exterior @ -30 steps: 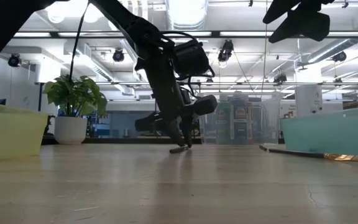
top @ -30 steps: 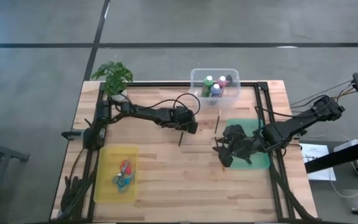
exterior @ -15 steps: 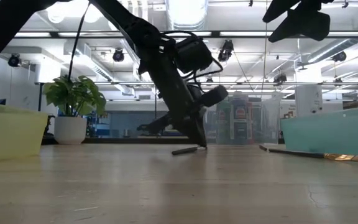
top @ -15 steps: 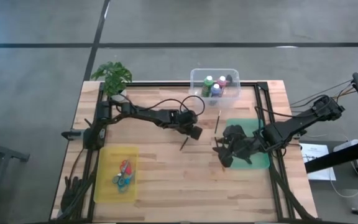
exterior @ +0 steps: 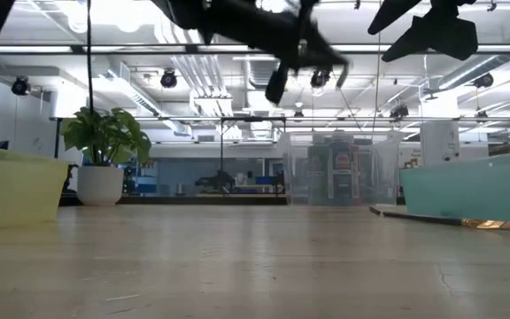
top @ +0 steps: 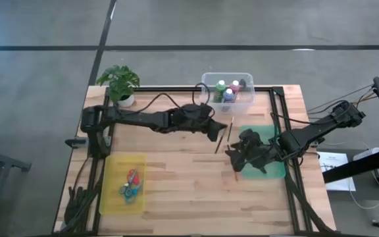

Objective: Pick & Place Paint Supplies
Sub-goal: Put the black foundation brush into the green bin

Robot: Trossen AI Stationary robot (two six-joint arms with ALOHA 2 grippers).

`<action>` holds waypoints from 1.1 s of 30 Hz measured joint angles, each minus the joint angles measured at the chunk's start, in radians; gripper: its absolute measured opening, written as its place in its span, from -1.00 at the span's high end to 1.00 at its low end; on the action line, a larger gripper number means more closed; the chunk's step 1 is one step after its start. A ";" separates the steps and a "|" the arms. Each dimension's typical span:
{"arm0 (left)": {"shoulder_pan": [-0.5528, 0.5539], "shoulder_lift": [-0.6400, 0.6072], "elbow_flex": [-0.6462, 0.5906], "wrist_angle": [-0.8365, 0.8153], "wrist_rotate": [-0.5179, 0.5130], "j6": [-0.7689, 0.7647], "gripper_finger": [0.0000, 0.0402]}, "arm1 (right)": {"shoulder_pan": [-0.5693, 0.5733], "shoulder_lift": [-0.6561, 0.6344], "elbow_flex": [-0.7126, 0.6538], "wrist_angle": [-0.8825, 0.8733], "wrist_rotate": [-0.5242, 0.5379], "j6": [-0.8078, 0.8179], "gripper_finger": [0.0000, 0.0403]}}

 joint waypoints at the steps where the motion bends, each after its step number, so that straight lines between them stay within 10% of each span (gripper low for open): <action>1: -0.005 -0.009 0.000 0.040 -0.006 0.020 1.00 | 0.000 -0.003 0.000 0.000 0.016 0.010 -0.05; 12: -0.019 -0.042 0.002 0.229 -0.024 0.032 1.00 | -0.003 -0.115 -0.020 0.170 0.210 -0.087 -0.05; 24: -0.029 -0.042 0.003 0.266 -0.016 0.029 1.00 | -0.046 -0.092 -0.043 0.281 0.176 -0.119 -0.04; 33: -0.030 -0.045 0.003 0.265 -0.014 0.029 1.00 | -0.051 -0.072 -0.046 0.281 0.190 -0.141 0.88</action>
